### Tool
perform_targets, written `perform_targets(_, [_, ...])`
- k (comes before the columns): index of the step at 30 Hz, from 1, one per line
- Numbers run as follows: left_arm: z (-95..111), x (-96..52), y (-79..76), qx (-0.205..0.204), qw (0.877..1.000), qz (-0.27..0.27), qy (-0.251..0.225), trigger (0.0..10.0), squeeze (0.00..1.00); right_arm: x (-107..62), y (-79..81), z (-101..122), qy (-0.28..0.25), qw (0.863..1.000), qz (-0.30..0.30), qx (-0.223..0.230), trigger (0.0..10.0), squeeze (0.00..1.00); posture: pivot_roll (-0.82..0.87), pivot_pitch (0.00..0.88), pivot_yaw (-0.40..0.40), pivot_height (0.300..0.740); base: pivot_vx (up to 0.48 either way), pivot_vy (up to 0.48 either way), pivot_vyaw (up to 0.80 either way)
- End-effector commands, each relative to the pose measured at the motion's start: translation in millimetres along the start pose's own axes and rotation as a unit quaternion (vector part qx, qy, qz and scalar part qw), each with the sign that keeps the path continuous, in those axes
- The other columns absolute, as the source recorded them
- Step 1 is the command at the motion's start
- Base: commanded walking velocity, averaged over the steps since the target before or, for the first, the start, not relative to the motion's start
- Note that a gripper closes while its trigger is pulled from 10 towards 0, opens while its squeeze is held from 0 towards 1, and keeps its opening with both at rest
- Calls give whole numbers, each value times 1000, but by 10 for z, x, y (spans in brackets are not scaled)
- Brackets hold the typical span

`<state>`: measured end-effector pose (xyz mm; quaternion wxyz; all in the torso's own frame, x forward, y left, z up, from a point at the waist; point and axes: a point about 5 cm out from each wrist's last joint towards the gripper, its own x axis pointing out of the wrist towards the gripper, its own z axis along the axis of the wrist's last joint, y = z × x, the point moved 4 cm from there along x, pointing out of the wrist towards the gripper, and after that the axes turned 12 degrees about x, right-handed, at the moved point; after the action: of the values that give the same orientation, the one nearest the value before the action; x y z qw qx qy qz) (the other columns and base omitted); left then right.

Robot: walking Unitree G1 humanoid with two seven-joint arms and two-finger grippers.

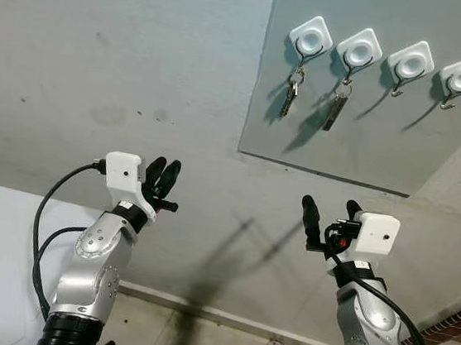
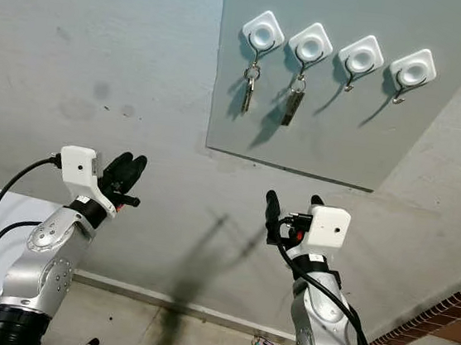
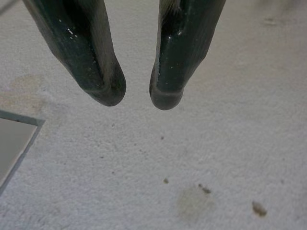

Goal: Hang keys on a hook

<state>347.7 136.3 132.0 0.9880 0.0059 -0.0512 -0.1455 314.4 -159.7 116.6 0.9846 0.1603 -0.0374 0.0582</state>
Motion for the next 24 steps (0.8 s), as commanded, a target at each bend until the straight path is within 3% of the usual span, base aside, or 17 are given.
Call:
perform_targets(1, [8, 2, -19, 2, 1000, -6, -2, 10000, 0, -5, -19, 14, -2, 1000, 1, -7, 10000, 0, -82, 0, -24, 740, 0, 0, 0])
perform_targets(8, [19, 7, -38, 2, 1000, -13, -3, 10000, 0, -5, -6, -9, 6, 999, 7, -33, 10000, 0, -81, 0, -23, 740, 0, 0, 0])
perform_targets(24, [-40, -85, -65, -8, 1000, -22, 2, 10000, 0, -84, -57, -14, -1, 1000, -6, -22, 10000, 0, -91, 0, -20, 740, 0, 0, 0])
